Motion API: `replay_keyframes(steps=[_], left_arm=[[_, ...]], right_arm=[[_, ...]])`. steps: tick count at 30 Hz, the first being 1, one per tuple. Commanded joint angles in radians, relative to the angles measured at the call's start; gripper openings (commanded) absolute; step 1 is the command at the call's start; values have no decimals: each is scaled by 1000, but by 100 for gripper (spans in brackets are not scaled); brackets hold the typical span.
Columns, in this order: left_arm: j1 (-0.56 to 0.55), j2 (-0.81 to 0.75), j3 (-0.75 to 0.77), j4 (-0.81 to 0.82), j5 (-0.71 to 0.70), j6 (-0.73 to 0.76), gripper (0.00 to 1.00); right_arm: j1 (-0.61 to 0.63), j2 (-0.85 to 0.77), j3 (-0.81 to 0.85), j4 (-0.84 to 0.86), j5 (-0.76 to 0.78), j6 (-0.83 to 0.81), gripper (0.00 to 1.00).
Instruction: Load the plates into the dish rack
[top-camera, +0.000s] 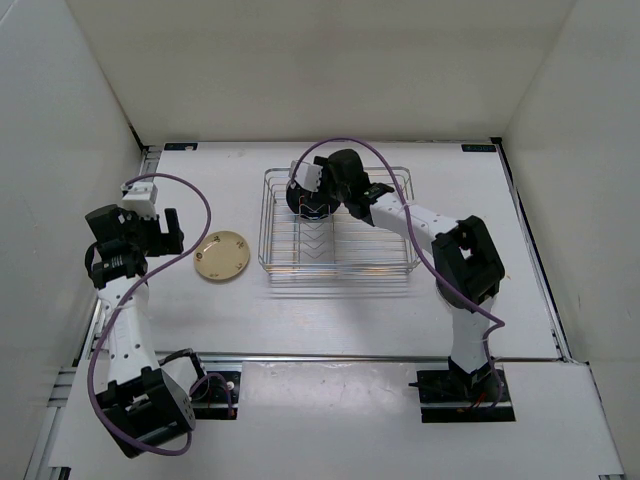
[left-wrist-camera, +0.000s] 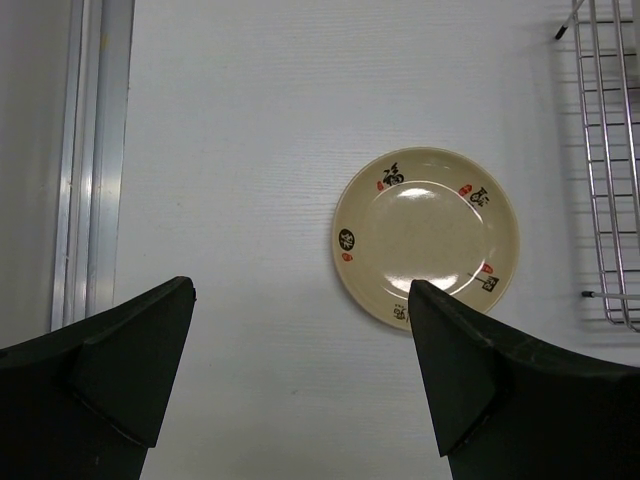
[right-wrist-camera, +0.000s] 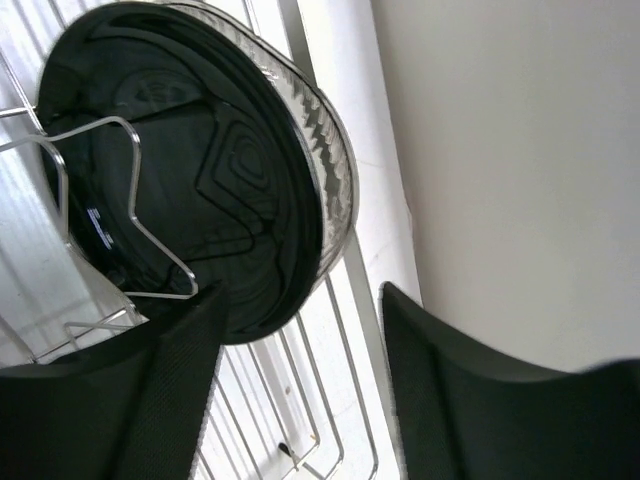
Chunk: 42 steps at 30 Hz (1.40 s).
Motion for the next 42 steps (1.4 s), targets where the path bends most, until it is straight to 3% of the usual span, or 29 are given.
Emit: replay_keyframes(steps=[1,3,9,12,16,20,23,32,42], left_arm=[[7,-5,8,-10,65,-5,99],[7,29,8,-10,96,-5,97],[7,109,43,-10,154,4,97],[7,152,72,-10,205,4,96],[26,253,95,-10,277,-8,95],[49,345,106,-10,367,-17,94],[70,431,106,-10,389,-17,90],[79,604,146,-10,386,-8,88],[79,709,177,-10,368,3,86]], right_arm=[[-1,-75,4,87,72,13,70],[-10,-97,4,87,94,1,73],[-20,-201,-33,242,278,-137,100],[-65,-268,-51,259,344,-194,100],[-158,-377,18,81,383,-107,100],[-300,-463,49,-156,322,111,100],[-450,-529,36,-318,168,317,100],[-704,-689,-244,-352,-150,525,100],[-790,-741,-356,-333,-274,610,100]])
